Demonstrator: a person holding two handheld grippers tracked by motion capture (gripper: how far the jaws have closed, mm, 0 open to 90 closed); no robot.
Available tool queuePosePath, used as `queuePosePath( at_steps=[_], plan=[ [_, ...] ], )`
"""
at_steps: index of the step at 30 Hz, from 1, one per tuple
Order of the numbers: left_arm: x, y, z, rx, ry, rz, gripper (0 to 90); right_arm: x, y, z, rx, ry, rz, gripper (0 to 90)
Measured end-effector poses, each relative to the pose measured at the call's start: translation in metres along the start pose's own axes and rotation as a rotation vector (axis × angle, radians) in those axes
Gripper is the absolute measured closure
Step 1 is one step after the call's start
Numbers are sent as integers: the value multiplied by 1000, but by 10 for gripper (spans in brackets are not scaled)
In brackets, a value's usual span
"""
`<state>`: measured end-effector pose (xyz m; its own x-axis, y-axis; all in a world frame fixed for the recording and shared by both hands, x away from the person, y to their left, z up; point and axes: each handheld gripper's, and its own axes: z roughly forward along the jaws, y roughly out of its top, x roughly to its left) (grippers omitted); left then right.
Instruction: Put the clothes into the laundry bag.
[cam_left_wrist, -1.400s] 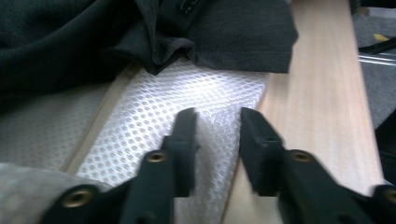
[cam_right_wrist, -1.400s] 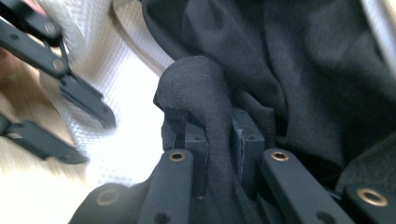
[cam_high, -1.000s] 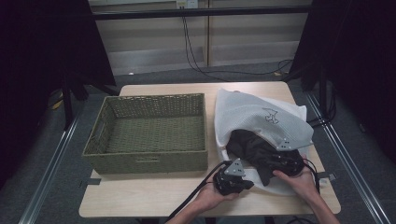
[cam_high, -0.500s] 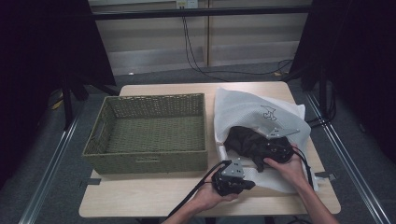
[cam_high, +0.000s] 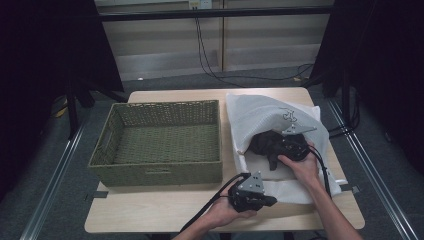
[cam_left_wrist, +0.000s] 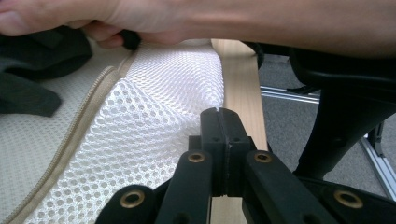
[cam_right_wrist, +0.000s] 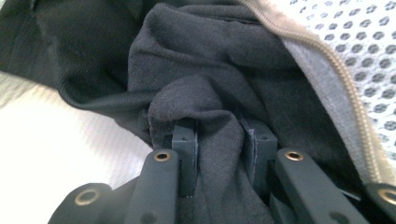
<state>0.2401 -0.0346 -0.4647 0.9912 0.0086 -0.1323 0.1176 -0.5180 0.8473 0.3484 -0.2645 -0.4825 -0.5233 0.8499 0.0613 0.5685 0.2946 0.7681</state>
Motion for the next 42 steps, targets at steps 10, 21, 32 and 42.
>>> queuePosePath(
  at_steps=[10, 21, 32, 42],
  plan=[
    [-10, 5, 7, -3, -27, 32, 900, -13, 11, 13, -40, -61, 51, 692],
    [-7, -1, 6, 0, -20, 11, 900, -18, 12, 21, -30, -68, 51, 645],
    [3, -15, 6, -11, 1, -52, 880, -5, 2, -21, -64, 75, 24, 416],
    [3, -19, 3, -7, 4, -56, 871, -16, 14, -58, -135, 50, -18, 553]
  ],
)
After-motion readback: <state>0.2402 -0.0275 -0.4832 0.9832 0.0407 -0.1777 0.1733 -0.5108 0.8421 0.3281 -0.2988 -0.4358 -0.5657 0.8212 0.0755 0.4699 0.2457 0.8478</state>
